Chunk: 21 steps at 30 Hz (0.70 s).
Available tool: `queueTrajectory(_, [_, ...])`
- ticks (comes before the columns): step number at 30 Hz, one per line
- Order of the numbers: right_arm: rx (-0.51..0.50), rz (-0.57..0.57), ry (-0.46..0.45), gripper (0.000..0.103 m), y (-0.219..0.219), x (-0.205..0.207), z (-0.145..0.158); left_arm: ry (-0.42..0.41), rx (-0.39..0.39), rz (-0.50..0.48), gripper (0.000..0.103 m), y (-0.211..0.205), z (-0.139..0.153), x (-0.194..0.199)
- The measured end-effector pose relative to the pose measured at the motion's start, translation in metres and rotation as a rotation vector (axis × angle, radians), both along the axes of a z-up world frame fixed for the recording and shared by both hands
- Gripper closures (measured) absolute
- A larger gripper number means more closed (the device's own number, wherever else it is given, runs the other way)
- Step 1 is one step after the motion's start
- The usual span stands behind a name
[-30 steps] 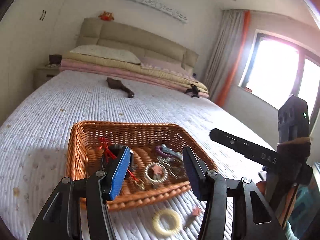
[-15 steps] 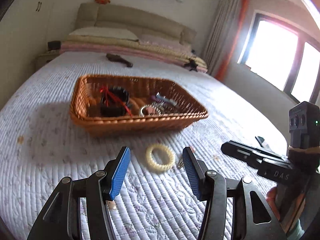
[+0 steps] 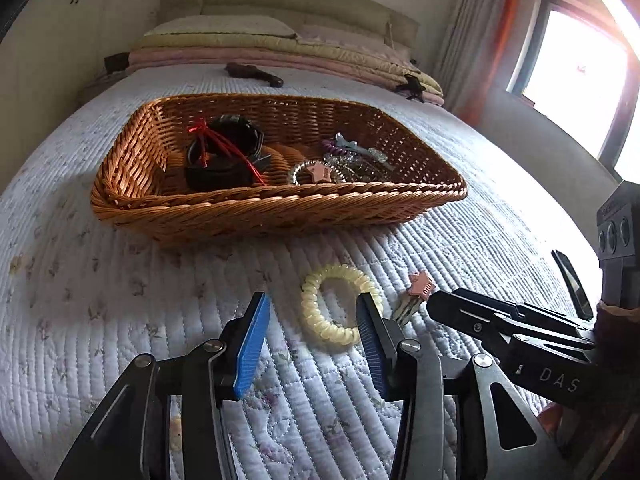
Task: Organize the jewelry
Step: 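Move both open tools back toward the coil tie and star clip, then grasp the cream coil hair tie with the left tool while the right grasps the pink star clip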
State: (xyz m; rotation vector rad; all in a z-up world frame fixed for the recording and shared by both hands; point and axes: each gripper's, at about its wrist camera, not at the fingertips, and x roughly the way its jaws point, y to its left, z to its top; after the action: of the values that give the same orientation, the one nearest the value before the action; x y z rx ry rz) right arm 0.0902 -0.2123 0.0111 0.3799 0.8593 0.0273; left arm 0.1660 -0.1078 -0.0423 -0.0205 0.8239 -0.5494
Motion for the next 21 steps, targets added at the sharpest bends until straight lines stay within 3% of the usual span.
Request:
queueTrajectory(2, [-0.004, 0.003, 0.005, 0.064, 0.001, 0.006, -0.002, 0.017, 0.016, -0.002, 0.067, -0.002, -0.004, 0.003])
queueTrajectory(11, [0.003, 0.019, 0.036, 0.072, 0.001, 0.027, -0.013, 0.041, 0.097, -0.005, 0.068, -0.019, -0.012, 0.016])
queueTrajectory(17, [0.016, 0.039, 0.040, 0.075, -0.001, 0.045, -0.016, 0.043, 0.137, 0.032, 0.091, -0.013, -0.012, 0.016])
queueTrajectory(21, [0.025, 0.060, 0.030, 0.075, 0.000, 0.053, -0.015, 0.044, 0.143, 0.074, 0.092, 0.006, -0.008, 0.012])
